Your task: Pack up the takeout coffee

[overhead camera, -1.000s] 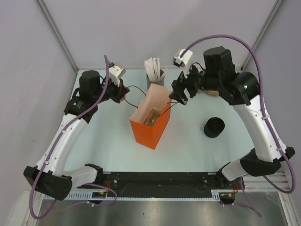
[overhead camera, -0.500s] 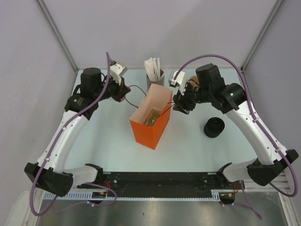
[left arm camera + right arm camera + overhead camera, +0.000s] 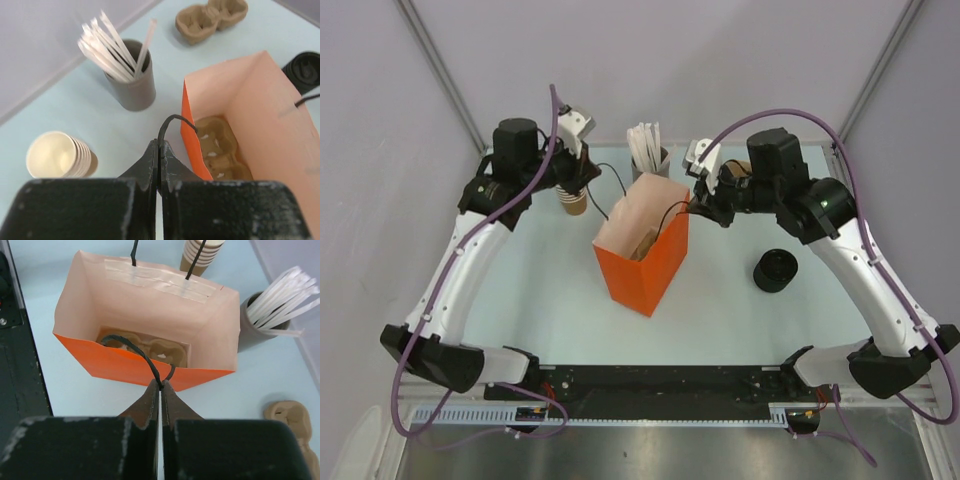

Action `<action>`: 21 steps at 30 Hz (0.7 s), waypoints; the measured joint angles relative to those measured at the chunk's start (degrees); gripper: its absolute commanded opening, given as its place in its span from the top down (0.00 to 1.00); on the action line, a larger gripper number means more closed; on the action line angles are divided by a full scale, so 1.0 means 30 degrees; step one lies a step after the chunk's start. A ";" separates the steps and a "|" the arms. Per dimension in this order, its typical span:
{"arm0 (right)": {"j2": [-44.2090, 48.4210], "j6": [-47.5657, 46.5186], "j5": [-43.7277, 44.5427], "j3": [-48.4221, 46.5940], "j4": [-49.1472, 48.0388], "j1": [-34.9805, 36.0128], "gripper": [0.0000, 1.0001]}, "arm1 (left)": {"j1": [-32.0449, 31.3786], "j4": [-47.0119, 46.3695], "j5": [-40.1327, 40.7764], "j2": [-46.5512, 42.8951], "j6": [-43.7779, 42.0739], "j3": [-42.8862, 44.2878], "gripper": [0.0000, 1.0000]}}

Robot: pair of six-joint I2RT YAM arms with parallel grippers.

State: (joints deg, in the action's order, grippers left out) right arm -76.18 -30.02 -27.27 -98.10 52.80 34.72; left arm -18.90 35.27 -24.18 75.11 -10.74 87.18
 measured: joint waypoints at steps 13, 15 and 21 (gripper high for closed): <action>0.0080 0.1501 0.0495 -0.2193 -0.1384 0.0219 1.00 | -0.0095 0.1450 -0.0007 0.2652 -0.0379 0.7759 0.98; 0.0087 0.1515 0.0561 -0.2069 -0.1494 0.0291 0.98 | -0.0138 0.1450 -0.0015 0.2652 -0.0437 0.7548 0.95; 0.0335 0.1494 0.0918 -0.0277 -0.1749 0.0641 0.65 | -0.0248 0.1224 0.0007 0.2528 -0.0743 0.4881 0.48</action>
State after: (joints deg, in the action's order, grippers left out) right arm -75.18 -25.54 -24.51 -98.94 47.55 36.64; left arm -19.64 38.94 -24.16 82.70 -12.97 101.82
